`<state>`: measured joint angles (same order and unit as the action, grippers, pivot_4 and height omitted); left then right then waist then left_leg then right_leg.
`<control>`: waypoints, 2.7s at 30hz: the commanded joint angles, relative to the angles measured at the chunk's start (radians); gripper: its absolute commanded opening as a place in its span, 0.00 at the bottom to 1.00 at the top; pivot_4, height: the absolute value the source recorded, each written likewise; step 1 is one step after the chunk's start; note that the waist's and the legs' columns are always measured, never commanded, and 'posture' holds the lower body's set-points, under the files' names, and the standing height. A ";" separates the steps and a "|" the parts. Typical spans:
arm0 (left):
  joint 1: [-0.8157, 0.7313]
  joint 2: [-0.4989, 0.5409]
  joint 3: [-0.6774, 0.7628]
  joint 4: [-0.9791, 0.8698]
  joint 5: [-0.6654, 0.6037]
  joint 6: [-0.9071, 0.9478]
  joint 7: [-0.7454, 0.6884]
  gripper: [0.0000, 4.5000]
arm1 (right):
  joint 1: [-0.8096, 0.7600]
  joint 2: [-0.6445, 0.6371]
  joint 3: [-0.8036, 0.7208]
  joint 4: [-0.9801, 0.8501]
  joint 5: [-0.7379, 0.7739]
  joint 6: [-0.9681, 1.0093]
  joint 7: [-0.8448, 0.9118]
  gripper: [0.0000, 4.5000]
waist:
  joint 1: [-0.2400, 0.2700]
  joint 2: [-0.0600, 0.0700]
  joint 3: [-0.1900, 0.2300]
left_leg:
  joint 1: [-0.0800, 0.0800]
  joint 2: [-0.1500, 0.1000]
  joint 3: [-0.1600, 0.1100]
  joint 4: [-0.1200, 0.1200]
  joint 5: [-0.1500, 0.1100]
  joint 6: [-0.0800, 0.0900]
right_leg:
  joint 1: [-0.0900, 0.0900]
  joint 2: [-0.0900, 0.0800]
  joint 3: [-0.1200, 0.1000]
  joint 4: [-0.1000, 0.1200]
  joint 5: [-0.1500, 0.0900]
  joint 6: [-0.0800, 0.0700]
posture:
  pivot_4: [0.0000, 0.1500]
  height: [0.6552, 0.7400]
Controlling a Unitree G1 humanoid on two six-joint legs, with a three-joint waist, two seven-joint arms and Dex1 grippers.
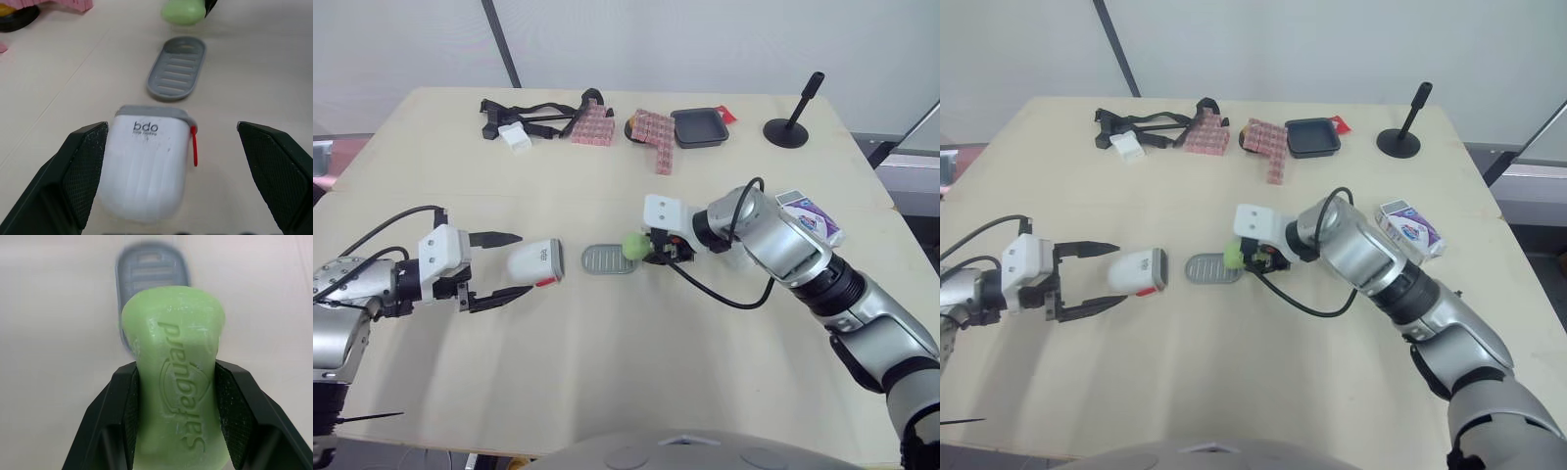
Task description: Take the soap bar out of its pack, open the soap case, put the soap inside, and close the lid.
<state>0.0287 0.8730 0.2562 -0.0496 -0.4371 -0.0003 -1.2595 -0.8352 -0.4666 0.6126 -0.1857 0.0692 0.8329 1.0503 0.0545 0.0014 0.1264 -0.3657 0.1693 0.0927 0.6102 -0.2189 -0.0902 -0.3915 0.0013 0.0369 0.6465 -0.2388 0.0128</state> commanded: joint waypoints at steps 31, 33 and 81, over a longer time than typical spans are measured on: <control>0.063 0.057 0.098 0.083 0.046 -0.103 -0.003 1.00 | -0.119 0.267 0.056 0.343 -0.095 -0.265 0.047 0.38 | -0.005 -0.001 0.000 | -0.001 0.001 0.000 0.000 0.000 0.000 | -0.002 0.000 -0.001 0.001 0.000 0.000 | 1.00 1.00; 0.062 0.053 0.095 0.077 0.045 -0.100 0.000 1.00 | -0.118 0.271 0.054 0.354 -0.101 -0.272 0.039 0.61 | -0.005 -0.001 0.000 | -0.001 0.001 0.000 0.000 0.000 0.000 | -0.003 0.000 -0.001 0.001 0.000 0.000 | 1.00 1.00; -0.184 0.072 -0.083 0.246 0.114 -0.072 -0.090 1.00 | 0.327 0.074 -0.327 -0.092 0.318 -0.349 -0.026 0.99 | -0.003 -0.003 -0.001 | 0.002 0.000 0.000 -0.002 0.002 -0.001 | 0.000 0.000 0.000 -0.001 -0.001 -0.002 | 1.00 1.00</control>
<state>-0.1395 0.9268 0.1725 0.1754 -0.3376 -0.0406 -1.3393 -0.4827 -0.3959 0.2791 -0.2786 0.3939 0.5125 1.0238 0.0511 -0.0013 0.1249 -0.3635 0.1694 0.0928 0.6087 -0.2166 -0.0907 -0.3918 0.0011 0.0365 0.6461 -0.2396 0.0109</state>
